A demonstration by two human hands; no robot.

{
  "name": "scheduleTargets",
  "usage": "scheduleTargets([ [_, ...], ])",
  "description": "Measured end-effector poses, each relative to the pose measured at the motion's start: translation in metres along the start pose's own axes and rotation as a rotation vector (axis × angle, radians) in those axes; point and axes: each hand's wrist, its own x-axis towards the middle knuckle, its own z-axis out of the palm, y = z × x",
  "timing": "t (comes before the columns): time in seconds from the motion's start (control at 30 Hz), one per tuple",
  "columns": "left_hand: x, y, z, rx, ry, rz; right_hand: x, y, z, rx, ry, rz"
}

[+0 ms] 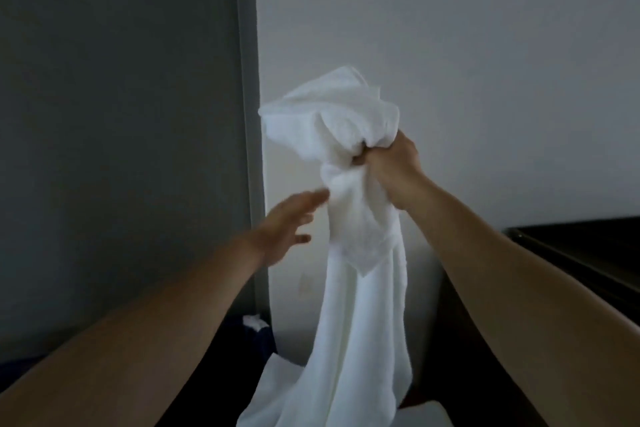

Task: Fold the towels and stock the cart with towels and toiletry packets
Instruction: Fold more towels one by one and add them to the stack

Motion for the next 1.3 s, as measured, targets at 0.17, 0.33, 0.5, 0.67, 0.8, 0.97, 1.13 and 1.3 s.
scheduleTargets([
  [0.17, -0.017, -0.094, 0.053, 0.347, -0.453, 0.016, -0.007, -0.010, -0.026, 0.087, 0.048, 0.072],
  [0.33, -0.020, -0.131, 0.090, 0.381, -0.167, -0.079, -0.002, 0.000, -0.058, 0.070, 0.097, 0.061],
  [0.5, -0.004, -0.084, 0.102, 0.337, 0.041, 0.031, 0.023, 0.024, -0.118, -0.074, 0.152, -0.027],
  [0.67, 0.048, -0.016, 0.158, -0.097, 0.292, 0.078, 0.048, 0.051, -0.175, -0.012, 0.168, -0.020],
  [0.8, 0.078, 0.007, 0.192, 0.005, 0.389, 0.170, 0.063, 0.070, -0.205, 0.117, 0.182, -0.024],
  [0.97, 0.077, -0.047, 0.191, 0.277, 0.439, 0.012, 0.060, 0.111, -0.207, 0.182, 0.081, 0.069],
  [1.13, 0.059, -0.106, 0.188, 0.639, 0.251, -0.168, 0.030, 0.155, -0.182, 0.105, -0.053, 0.131],
  [1.3, 0.033, -0.132, 0.171, 0.624, -0.041, -0.590, -0.025, 0.208, -0.149, -0.075, -0.196, 0.180],
])
